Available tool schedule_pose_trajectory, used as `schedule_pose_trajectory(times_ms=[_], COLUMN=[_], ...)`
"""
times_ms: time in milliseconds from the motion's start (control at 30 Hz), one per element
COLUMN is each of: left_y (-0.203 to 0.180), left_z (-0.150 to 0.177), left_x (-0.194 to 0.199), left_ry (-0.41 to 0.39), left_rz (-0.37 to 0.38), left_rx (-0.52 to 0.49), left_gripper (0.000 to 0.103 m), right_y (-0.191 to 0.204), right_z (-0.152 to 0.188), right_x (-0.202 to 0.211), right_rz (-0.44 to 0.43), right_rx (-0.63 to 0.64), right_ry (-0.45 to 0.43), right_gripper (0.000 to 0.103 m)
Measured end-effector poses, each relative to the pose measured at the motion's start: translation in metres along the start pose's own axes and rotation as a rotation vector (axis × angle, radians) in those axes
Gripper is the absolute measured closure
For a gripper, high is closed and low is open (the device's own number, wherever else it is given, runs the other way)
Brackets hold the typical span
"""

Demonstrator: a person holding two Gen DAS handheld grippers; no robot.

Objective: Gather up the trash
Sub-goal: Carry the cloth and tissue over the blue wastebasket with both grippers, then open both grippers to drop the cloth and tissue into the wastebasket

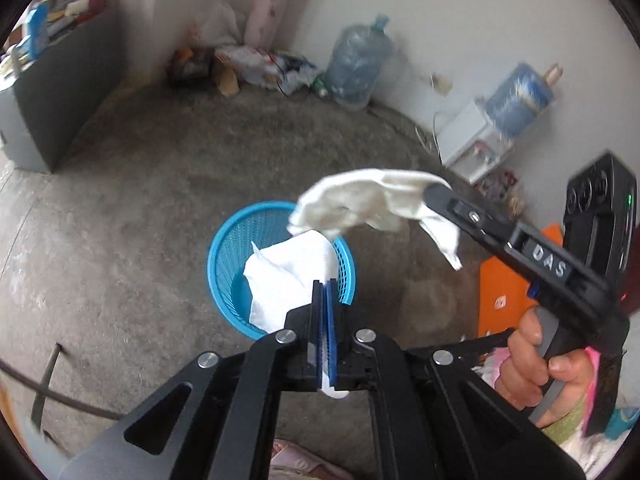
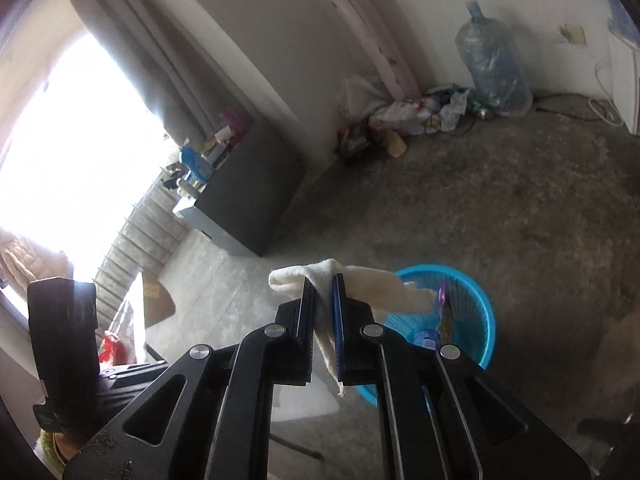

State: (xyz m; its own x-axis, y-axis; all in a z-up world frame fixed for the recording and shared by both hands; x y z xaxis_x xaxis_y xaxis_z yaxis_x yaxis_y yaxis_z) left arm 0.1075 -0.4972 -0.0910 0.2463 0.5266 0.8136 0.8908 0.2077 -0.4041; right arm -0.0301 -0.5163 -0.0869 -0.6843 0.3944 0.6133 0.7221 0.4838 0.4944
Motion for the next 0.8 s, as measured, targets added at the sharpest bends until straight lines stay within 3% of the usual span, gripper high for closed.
schedule_pose_trajectory(times_ms=[200, 233, 267, 300, 433, 600, 800], left_y=[0.009, 0.012, 0.017, 0.02, 0.024, 0.012, -0.001], left_z=[-0.005, -0.006, -0.007, -0.008, -0.01, -0.012, -0.01], left_x=[-0.077, -0.087, -0.095, -0.101, -0.097, -0.072, -0.027], left_ry=[0.133, 0.157, 0.178, 0.187, 0.137, 0.061, -0.033], left_rz=[-0.082, -0.094, -0.115, -0.134, -0.165, -0.235, -0.259], left_rx=[-0.063, -0.057, -0.048, -0.038, -0.026, -0.118, -0.133], left_gripper=[0.1, 0.093, 0.086, 0.071, 0.062, 0.055, 0.049], right_y=[-0.029, -0.034, -0.038, -0.044, -0.057, -0.058, -0.049], right_z=[-0.005, -0.003, -0.003, -0.002, 0.007, 0.01, 0.006], right_x=[-0.073, -0.087, -0.098, -0.109, -0.117, -0.091, -0.059], right_rz=[0.009, 0.013, 0.019, 0.028, 0.055, 0.038, 0.05], right_rx=[-0.059, -0.073, -0.081, -0.092, -0.139, -0.148, -0.131], right_ry=[0.158, 0.19, 0.22, 0.251, 0.278, 0.226, 0.142], right_gripper=[0.089, 0.085, 0.073, 0.064, 0.064, 0.062, 0.057])
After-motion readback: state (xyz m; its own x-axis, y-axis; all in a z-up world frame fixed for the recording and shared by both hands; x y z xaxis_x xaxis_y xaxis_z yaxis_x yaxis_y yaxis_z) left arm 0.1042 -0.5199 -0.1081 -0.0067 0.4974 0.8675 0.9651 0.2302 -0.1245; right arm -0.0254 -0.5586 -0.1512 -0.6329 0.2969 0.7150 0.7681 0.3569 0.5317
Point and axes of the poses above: each gripper's, at about its wrist camera, not at the fingertips, and x roughly against the way its jaws point, y to its left, z to its underside, the point moved 1 cm from there along -x, roughly the way its jaws point, and after that the axes turned 5 degrees about z, right-handed, at the moved point
